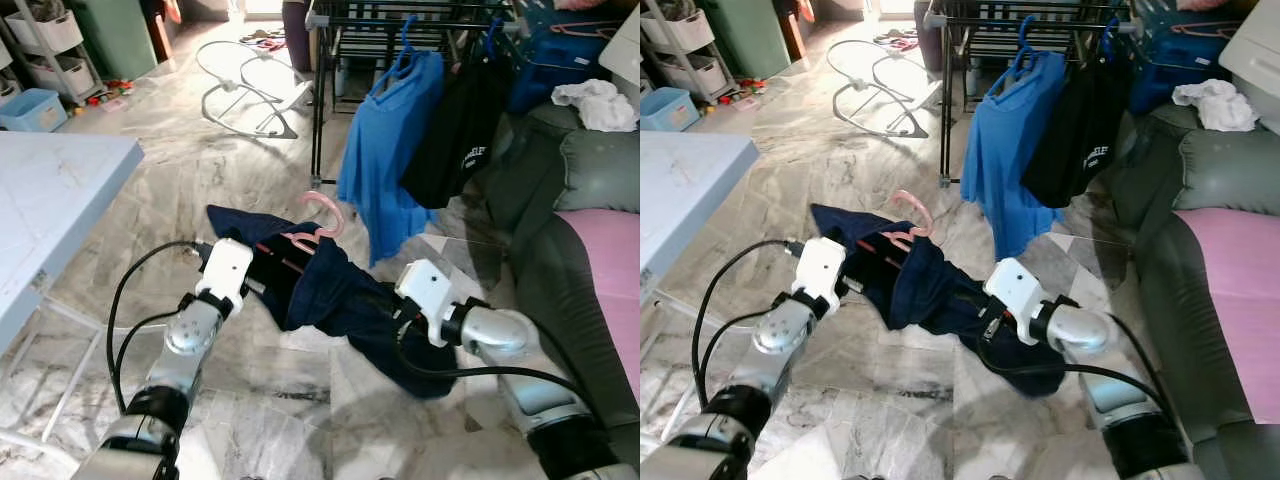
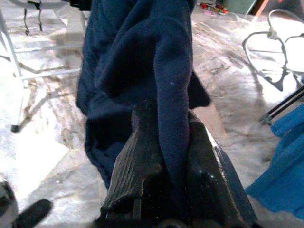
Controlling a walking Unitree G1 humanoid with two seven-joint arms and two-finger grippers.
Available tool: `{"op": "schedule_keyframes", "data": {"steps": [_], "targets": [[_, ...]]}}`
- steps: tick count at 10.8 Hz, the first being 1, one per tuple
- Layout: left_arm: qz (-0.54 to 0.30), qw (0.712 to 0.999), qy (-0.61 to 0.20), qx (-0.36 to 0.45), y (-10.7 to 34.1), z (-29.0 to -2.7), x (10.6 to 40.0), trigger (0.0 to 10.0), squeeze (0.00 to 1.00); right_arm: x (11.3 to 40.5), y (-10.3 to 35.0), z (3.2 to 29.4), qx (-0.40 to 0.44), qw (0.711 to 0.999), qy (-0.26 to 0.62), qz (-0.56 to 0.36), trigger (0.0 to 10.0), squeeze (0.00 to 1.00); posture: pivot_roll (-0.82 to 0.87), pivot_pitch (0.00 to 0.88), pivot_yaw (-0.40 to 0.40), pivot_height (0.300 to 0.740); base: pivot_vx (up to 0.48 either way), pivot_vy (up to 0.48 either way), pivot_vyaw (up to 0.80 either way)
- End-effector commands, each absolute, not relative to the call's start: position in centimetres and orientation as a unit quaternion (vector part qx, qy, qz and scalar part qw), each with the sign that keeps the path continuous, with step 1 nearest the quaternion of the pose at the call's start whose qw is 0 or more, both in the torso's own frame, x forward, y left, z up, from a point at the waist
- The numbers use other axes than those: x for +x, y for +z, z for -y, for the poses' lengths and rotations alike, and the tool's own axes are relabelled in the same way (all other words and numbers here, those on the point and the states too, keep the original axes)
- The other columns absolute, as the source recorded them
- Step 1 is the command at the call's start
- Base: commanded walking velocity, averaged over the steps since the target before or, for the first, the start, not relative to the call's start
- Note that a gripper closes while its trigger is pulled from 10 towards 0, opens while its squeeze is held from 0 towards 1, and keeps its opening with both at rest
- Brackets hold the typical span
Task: Hang hanger
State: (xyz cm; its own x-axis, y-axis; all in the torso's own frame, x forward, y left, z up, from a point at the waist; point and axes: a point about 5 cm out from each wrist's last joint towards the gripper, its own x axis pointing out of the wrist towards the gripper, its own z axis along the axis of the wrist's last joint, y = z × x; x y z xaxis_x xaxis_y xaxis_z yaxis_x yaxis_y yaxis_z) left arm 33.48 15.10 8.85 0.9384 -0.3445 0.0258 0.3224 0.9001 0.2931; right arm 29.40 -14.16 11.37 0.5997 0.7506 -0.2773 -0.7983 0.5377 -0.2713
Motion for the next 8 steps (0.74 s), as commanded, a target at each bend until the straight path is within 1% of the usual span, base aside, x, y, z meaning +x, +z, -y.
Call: {"op": "schedule_keyframes", "data": {"steps": [1, 4, 6, 8], "targets": [[0.032, 0.974, -0.17, 0.144, 8.9, -15.0, 33.8, 0.0, 0.0, 29.1, 12.4, 13.9, -0.177, 0.87, 0.457, -0.045, 10.0, 0.0, -0.24, 0.094, 0.027, 0.74, 0.0, 0.0, 0.0], [0.044, 0.973, -0.169, 0.151, 9.5, -14.8, 34.3, 0.0, 0.0, 29.2, 12.4, 15.0, -0.198, 0.871, 0.446, -0.059, 10.0, 0.0, -0.25, 0.077, 0.026, 0.74, 0.0, 0.0, 0.0], [0.041, 0.973, -0.168, 0.151, 9.6, -15.3, 34.4, 0.0, 0.0, 29.5, 12.7, 15.4, -0.202, 0.875, 0.436, -0.06, 10.0, 0.0, -0.24, 0.076, 0.028, 0.74, 0.0, 0.0, 0.0], [0.041, 0.976, -0.16, 0.145, 9.6, -15.9, 34.4, 0.0, 0.0, 29.6, 12.3, 15.6, -0.216, 0.873, 0.433, -0.067, 10.0, 0.0, -0.24, 0.076, 0.027, 0.74, 0.0, 0.0, 0.0]]}}
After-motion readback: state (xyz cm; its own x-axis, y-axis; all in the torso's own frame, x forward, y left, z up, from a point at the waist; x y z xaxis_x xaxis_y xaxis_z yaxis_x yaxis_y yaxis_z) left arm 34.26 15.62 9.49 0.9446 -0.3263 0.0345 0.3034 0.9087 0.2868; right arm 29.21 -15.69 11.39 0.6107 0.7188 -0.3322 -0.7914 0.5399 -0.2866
